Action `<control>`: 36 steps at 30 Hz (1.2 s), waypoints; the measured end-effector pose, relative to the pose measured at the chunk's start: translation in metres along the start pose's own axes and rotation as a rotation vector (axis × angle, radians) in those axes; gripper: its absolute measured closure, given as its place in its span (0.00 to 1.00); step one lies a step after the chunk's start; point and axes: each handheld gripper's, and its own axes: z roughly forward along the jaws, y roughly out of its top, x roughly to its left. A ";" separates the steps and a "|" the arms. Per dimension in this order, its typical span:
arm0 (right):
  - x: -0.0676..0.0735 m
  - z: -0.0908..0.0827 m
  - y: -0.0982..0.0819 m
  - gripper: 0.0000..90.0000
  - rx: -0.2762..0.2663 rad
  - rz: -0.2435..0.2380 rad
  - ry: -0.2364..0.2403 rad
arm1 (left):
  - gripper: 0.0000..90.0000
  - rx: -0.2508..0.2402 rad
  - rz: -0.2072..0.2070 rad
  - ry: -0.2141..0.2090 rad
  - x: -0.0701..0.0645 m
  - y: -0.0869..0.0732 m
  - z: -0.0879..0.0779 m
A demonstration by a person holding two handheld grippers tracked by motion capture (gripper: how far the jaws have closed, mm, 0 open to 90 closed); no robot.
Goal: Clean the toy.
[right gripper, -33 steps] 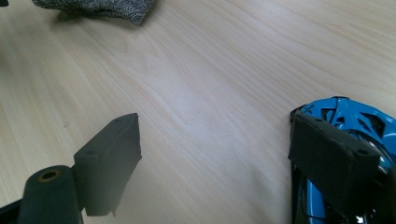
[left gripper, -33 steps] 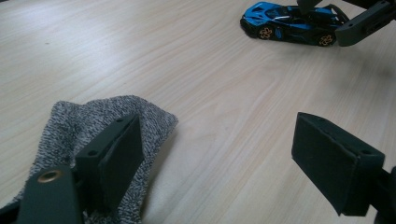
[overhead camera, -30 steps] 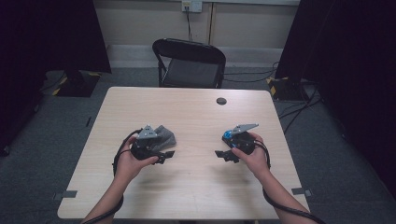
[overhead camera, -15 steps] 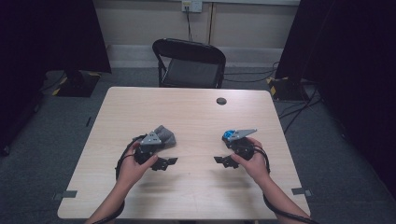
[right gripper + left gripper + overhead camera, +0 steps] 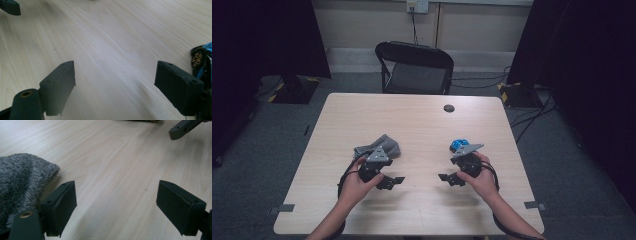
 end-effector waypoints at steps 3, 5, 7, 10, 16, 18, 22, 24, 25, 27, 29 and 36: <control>0.004 0.001 -0.001 0.18 -0.001 -0.003 0.010 | 0.18 0.006 0.007 -0.015 -0.005 0.000 0.001; 0.007 0.001 -0.002 0.18 -0.002 -0.004 0.018 | 0.18 0.009 0.013 -0.014 -0.007 -0.001 0.002; 0.010 0.002 -0.004 0.18 0.001 -0.010 0.026 | 0.18 0.016 0.011 -0.022 -0.008 -0.002 0.002; 0.014 0.002 -0.006 0.18 0.005 -0.015 0.042 | 0.18 0.026 0.017 -0.023 -0.010 -0.005 0.004; 0.018 0.002 -0.011 0.18 0.019 -0.032 0.048 | 0.18 0.038 0.019 -0.032 -0.012 -0.008 0.006; 0.020 0.002 -0.012 0.18 0.016 -0.033 0.054 | 0.18 0.036 0.017 -0.035 -0.013 -0.008 0.006; 0.023 0.002 -0.016 0.18 0.025 -0.041 0.051 | 0.18 0.042 0.023 -0.041 -0.016 -0.010 0.009; 0.023 0.003 -0.019 0.18 0.025 -0.035 0.058 | 0.18 0.050 0.031 -0.039 -0.017 -0.012 0.009; 0.024 0.003 -0.020 0.18 0.026 -0.040 0.056 | 0.18 0.049 0.033 -0.039 -0.018 -0.012 0.010; 0.025 0.003 -0.023 0.18 0.033 -0.046 0.053 | 0.18 0.055 0.039 -0.039 -0.019 -0.013 0.010; 0.026 0.003 -0.026 0.18 0.036 -0.056 0.052 | 0.18 0.058 0.047 -0.036 -0.020 -0.014 0.011; 0.029 0.004 -0.031 0.18 0.045 -0.063 0.050 | 0.18 0.072 0.070 -0.049 -0.028 -0.018 0.015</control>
